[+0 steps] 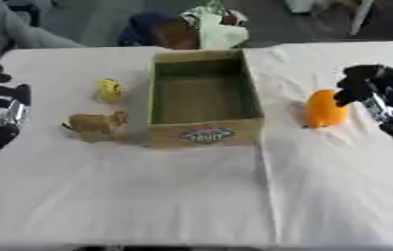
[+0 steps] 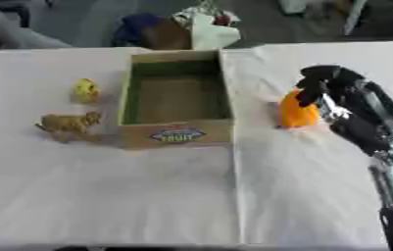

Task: Pick up objects on the table and place them in the box.

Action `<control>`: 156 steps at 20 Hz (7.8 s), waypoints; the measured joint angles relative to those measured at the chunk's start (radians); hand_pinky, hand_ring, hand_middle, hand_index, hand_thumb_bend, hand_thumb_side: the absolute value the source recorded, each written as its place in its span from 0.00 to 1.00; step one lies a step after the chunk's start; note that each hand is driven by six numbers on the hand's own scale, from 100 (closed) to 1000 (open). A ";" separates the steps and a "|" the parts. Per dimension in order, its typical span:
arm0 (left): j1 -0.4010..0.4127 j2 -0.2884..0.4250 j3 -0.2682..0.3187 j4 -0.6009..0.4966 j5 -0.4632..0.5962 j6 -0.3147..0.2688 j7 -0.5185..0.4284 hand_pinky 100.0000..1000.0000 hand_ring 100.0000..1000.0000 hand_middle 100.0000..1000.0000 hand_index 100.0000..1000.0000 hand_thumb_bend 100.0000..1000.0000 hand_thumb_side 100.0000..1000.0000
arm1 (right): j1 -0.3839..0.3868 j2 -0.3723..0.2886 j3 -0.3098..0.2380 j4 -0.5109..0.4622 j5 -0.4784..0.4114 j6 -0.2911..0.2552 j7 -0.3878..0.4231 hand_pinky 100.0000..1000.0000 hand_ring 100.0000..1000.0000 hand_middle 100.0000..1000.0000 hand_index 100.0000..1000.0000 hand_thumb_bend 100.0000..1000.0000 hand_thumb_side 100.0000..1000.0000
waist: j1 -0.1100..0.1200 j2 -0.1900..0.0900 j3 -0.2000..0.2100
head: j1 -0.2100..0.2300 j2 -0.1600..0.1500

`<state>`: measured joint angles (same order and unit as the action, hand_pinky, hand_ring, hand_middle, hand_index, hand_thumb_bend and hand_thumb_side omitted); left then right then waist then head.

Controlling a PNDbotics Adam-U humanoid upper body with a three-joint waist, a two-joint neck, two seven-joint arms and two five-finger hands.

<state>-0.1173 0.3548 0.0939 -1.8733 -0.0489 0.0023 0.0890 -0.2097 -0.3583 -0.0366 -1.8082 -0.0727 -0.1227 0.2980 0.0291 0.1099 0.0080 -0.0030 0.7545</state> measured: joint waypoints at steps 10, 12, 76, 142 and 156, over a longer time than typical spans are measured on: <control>-0.029 0.097 -0.024 0.035 -0.005 0.014 -0.046 0.53 0.58 0.60 0.75 0.24 0.18 | 0.007 0.000 0.000 0.000 0.000 0.000 0.001 0.55 0.57 0.58 0.76 0.00 0.46 | 0.001 -0.004 -0.005 | 0.000 0.000; -0.039 0.119 -0.030 0.045 -0.006 0.017 -0.052 0.54 0.58 0.60 0.75 0.23 0.19 | 0.007 0.000 0.000 0.000 0.000 0.000 0.001 0.55 0.57 0.58 0.76 0.00 0.46 | 0.001 -0.004 -0.008 | 0.000 0.000; -0.559 0.272 -0.381 0.667 -0.592 -0.235 -0.657 0.21 0.19 0.17 0.38 0.00 0.13 | 0.009 -0.007 0.019 0.001 0.000 -0.001 0.025 0.55 0.57 0.58 0.76 0.00 0.47 | 0.007 -0.017 -0.045 | 0.006 0.010; -0.681 0.179 -0.250 0.570 -0.671 -0.141 -0.416 0.66 0.66 0.64 0.79 0.26 0.28 | -0.010 0.001 0.051 0.005 -0.008 -0.005 0.066 0.55 0.57 0.58 0.76 0.00 0.47 | 0.018 -0.003 -0.136 | 0.072 -0.037; -0.654 0.198 -0.193 0.847 -0.748 -0.090 -0.325 0.65 0.65 0.64 0.78 0.23 0.23 | -0.010 0.001 0.049 0.007 -0.008 -0.008 0.063 0.55 0.57 0.58 0.76 0.00 0.47 | 0.008 -0.003 -0.127 | 0.061 -0.034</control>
<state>-0.7710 0.5526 -0.0994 -1.0260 -0.7972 -0.0878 -0.2360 -0.2194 -0.3577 0.0124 -1.8016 -0.0806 -0.1308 0.3609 0.0372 0.1067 -0.1188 0.0580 0.7203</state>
